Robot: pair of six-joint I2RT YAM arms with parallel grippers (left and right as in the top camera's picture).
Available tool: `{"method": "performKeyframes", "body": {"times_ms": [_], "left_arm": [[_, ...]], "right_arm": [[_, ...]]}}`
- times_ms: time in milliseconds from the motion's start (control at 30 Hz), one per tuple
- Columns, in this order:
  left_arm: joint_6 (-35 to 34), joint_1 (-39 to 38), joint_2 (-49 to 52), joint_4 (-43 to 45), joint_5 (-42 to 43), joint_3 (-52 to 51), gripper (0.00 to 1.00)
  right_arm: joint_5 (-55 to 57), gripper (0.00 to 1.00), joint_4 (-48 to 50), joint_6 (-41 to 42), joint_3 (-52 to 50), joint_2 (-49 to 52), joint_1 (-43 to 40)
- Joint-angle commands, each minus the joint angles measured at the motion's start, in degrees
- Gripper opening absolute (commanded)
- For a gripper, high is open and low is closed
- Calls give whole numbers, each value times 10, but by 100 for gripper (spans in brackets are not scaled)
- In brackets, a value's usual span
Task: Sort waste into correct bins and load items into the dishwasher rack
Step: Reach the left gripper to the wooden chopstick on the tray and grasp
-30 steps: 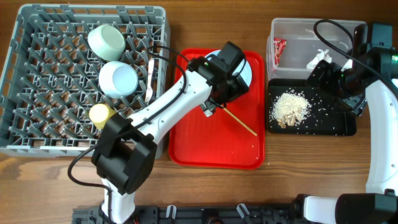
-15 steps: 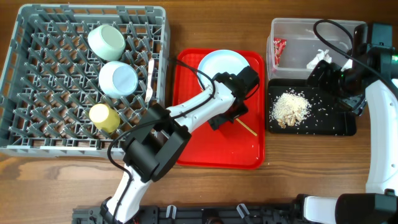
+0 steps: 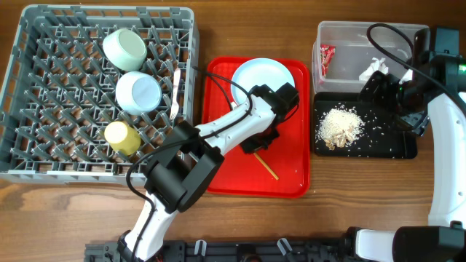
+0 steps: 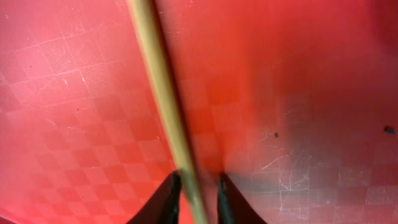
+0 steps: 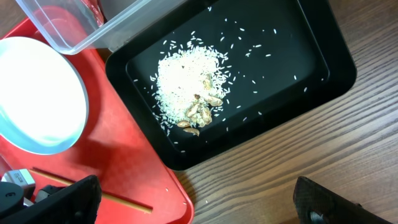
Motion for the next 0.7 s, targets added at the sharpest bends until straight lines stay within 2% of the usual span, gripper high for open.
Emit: {"method": "performKeyframes", "body": {"times_ms": [0,100,167,200,333,667], "left_arm": [[-2,3,13,-5,-12,3,17],[-2,3,13,-7,-12,3,20],[-2,3,13,-16,-12,3,27],[-2,3,13,-20,-10,3,28],[-2,2,13,-31,-10,2,14],[-2,3,13,22,-10,-55,13]], "right_arm": [[-4,100,-1,-4,10,-7,-2],[-4,100,-2,-4,10,-7,-2],[-4,100,-2,-4,10,-7,-2],[-4,100,-2,-4,10,-7,-2],[-4,100,-2,-4,10,-7,-2],[-4,100,-3,-4,10,-7,-2]]}}
